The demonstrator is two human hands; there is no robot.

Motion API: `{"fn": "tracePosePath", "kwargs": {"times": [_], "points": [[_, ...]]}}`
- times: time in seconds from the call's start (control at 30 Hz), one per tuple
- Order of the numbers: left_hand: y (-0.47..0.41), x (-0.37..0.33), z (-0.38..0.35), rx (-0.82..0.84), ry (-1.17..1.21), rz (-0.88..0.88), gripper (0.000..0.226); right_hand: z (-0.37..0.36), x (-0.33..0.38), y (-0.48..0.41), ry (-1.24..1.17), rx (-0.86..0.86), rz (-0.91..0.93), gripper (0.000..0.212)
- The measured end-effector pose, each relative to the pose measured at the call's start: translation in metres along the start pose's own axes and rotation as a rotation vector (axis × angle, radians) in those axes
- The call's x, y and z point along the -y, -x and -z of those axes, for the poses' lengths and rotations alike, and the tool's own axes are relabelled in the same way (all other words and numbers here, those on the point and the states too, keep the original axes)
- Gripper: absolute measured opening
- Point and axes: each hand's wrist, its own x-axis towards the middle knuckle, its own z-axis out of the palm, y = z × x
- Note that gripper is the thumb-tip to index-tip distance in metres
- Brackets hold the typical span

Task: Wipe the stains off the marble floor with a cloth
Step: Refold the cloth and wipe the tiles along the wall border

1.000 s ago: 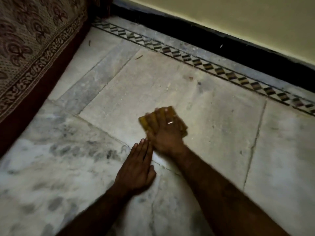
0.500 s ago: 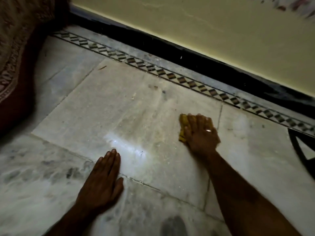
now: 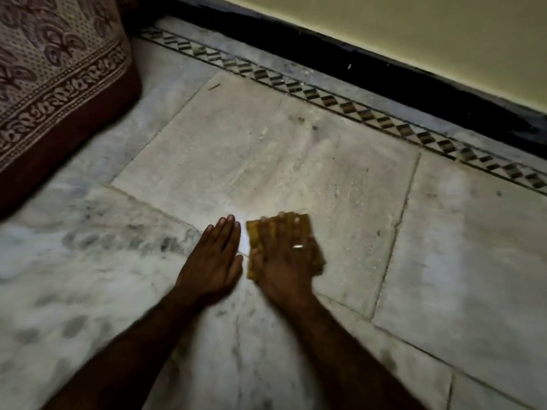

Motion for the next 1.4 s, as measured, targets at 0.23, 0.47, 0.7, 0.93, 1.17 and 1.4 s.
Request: {"fn": "tracePosePath", "kwargs": {"times": [0.23, 0.47, 0.7, 0.93, 1.17, 1.4], "points": [[0.008, -0.019, -0.002, 0.008, 0.035, 0.023, 0.065, 0.023, -0.067, 0.082, 0.043, 0.046, 0.354, 0.063], [-0.039, -0.103, -0.019, 0.064, 0.023, -0.110, 0.079, 0.061, -0.201, 0.038, 0.270, 0.052, 0.113, 0.060], [-0.047, -0.132, -0.022, 0.151, 0.028, -0.187, 0.080, 0.063, -0.243, 0.114, 0.140, 0.080, -0.594, 0.066], [-0.042, -0.166, -0.030, 0.149, 0.073, -0.310, 0.077, 0.054, -0.164, 0.138, 0.191, 0.071, -0.158, 0.062], [-0.033, -0.190, -0.010, 0.108, 0.154, -0.461, 0.075, 0.097, -0.311, 0.211, 0.162, 0.210, -0.638, 0.074], [-0.035, -0.158, 0.010, 0.251, 0.230, -0.323, 0.095, 0.116, -0.352, 0.273, -0.044, -0.030, -1.159, 0.069]]}}
